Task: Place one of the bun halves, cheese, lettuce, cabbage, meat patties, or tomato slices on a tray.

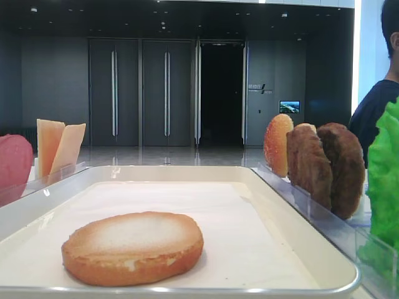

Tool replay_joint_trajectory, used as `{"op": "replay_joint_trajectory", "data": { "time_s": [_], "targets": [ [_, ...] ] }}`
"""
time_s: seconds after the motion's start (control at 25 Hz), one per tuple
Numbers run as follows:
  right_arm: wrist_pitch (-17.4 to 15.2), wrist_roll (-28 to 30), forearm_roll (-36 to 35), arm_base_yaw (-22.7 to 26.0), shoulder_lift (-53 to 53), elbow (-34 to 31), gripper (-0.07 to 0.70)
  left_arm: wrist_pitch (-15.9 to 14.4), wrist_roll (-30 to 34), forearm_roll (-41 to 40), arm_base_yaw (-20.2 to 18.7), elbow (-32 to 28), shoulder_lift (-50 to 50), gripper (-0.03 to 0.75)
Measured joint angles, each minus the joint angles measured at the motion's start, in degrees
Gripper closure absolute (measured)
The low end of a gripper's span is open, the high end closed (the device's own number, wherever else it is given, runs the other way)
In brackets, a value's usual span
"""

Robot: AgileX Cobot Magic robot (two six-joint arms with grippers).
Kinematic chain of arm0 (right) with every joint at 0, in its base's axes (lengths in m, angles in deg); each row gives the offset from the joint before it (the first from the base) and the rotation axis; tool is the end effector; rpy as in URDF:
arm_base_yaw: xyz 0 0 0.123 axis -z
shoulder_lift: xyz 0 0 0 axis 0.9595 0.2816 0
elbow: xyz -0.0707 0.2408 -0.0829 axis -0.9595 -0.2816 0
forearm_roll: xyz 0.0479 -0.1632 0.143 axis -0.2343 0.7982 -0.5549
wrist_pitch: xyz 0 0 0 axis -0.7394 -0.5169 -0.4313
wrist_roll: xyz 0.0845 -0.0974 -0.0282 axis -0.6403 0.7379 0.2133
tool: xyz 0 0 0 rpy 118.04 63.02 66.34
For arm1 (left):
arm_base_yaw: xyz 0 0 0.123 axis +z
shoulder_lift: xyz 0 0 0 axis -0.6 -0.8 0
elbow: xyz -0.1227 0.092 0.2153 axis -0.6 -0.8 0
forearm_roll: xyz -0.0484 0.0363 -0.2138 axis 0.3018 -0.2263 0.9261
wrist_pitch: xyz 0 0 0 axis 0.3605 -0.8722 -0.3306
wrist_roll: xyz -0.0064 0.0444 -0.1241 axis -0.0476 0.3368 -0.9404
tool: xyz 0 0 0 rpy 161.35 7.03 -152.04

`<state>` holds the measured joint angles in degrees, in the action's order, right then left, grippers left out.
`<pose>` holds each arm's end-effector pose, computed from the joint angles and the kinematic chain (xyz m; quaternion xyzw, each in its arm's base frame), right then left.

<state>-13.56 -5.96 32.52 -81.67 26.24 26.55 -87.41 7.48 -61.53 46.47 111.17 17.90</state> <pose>0.0206 0.0001 0.2352 -0.0301 0.8705 0.0401 0.4895 0.0674 0.0121 0.2610 -0.0797 0.9492 0.0282 0.3032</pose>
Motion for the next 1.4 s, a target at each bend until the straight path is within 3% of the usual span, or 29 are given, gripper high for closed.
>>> {"op": "replay_joint_trajectory", "data": {
  "time_s": [0.2,0.52,0.8,1.4],
  "targets": [
    [0.0,0.0,0.0,0.0,0.0,0.0,0.107,0.7,0.6,2.7,0.0,-6.3,6.9,0.181],
    [0.0,0.0,0.0,0.0,0.0,0.0,0.107,5.2,4.8,4.8,-0.1,-11.5,13.0,0.181],
    [0.0,0.0,0.0,0.0,0.0,0.0,0.107,6.4,6.1,5.2,-3.7,-12.1,19.3,0.181],
    [0.0,0.0,0.0,0.0,0.0,0.0,0.107,7.4,6.2,5.2,-4.0,-13.0,29.0,0.181]
  ]
}}
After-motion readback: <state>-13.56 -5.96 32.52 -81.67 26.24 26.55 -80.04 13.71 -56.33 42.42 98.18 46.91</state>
